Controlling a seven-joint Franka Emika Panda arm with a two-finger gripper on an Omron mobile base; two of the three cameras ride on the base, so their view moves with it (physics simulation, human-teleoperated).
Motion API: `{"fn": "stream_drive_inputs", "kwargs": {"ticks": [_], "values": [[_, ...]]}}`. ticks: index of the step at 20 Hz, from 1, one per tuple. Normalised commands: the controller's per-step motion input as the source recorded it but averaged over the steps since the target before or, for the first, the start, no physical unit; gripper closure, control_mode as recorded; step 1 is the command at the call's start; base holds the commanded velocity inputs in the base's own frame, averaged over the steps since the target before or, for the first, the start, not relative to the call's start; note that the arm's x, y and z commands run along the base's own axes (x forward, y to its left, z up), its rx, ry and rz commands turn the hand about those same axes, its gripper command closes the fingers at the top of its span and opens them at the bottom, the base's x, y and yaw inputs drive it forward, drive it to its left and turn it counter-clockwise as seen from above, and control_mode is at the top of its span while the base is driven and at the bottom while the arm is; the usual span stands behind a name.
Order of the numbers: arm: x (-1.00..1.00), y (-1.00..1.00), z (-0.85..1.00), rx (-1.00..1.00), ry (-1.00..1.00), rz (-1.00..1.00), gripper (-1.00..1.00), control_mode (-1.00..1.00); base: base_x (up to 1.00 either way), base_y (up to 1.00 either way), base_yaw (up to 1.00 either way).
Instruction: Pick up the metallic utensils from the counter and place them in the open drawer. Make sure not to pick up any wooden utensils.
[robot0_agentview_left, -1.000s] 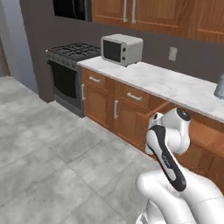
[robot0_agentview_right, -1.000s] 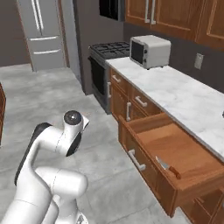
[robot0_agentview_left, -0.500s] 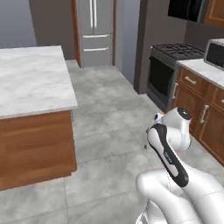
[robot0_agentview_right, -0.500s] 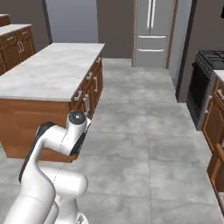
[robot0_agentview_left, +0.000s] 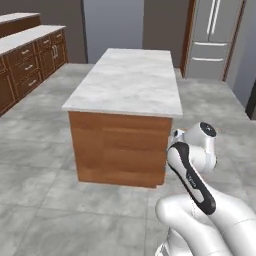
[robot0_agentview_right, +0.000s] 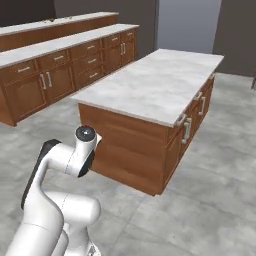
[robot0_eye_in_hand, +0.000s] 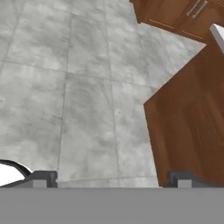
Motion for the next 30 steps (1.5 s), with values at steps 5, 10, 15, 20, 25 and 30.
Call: {"fn": "stream_drive_inputs", "kwargs": {"ticks": [5, 10, 15, 20, 25, 30], "values": [[0.0, 0.0, 0.0, 0.0, 0.0, 0.0, -1.0, 1.0, 0.72, 1.0, 0.31], [0.0, 0.0, 0.0, 0.0, 0.0, 0.0, -1.0, 1.0, 1.0, 1.0, 0.04], [0.0, 0.0, 0.0, 0.0, 0.0, 0.0, -1.0, 1.0, 1.0, 1.0, -0.04], [0.0, 0.0, 0.0, 0.0, 0.0, 0.0, -1.0, 1.0, 0.62, 1.0, 0.11], [0.0, 0.0, 0.0, 0.0, 0.0, 0.0, -1.0, 1.0, 0.32, 1.0, 0.35], [0.0, 0.0, 0.0, 0.0, 0.0, 0.0, -1.0, 1.0, 0.37, 1.0, 0.37]]}}
